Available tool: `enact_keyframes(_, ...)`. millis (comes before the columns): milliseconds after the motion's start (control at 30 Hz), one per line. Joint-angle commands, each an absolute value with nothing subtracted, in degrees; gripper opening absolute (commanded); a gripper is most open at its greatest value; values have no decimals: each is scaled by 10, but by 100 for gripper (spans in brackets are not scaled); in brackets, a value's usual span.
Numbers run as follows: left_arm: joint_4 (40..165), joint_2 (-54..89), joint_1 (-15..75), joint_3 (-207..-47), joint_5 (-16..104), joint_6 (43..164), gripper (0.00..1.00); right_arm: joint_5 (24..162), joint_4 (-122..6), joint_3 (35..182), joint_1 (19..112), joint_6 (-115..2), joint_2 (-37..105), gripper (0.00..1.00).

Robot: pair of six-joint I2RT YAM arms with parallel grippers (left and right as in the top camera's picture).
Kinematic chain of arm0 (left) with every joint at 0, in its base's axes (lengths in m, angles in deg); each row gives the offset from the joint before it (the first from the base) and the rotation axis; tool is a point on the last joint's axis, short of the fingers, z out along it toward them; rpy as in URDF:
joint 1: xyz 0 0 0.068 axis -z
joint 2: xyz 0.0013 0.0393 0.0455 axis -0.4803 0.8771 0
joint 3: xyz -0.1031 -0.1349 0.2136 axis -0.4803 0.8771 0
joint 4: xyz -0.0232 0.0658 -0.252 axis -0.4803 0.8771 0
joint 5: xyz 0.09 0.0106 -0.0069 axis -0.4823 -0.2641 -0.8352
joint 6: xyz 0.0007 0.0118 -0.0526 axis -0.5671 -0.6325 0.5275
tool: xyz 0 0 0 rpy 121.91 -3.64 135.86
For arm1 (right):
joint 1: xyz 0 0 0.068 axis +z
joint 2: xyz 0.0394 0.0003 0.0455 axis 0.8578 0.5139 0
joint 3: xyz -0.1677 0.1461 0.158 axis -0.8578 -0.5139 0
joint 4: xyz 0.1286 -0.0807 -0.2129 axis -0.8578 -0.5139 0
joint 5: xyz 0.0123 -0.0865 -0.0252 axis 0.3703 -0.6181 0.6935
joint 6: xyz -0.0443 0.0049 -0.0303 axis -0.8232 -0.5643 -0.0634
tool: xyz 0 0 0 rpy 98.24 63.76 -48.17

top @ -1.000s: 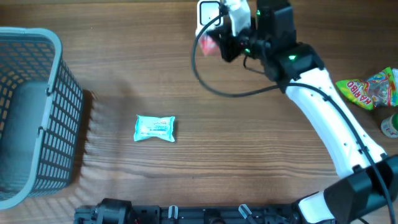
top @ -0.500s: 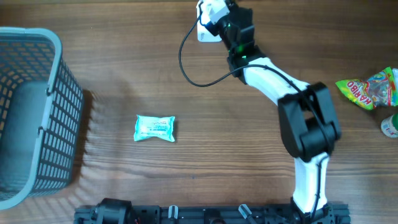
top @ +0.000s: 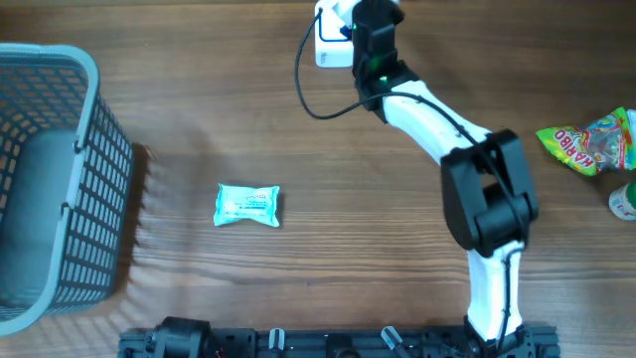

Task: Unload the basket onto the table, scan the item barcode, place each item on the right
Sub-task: 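Carry the Kleenex pack right and release it at the table edge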

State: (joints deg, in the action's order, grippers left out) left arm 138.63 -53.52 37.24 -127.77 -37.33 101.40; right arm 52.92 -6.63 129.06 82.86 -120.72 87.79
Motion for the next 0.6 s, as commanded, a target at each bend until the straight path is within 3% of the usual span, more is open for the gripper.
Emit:
enact_keyframes(0,1385,-536,375,-1277,-372,1009,100,340,-154,1304,779,-1256,805,4)
enact_keyframes(100,1385,-536,375,-1277,-372,1009,100,298,-254,1303,714,-1229,800,4)
enact_keyframes(233,1385,-536,375,-1277,-372,1009,100,409,-411,1278,596,-1099,801,4)
enact_keyframes(500,1385,-536,375,-1277,-372,1009,100,695,-437,1258,401,-863,846,4)
enact_keyframes(533,1385,-536,375,-1277,-372,1009,100,719,-437,1258,393,-843,847,10)
enact_keyframes(567,1385,-536,375,-1277,-372,1009,100,747,-434,1259,385,-805,846,47)
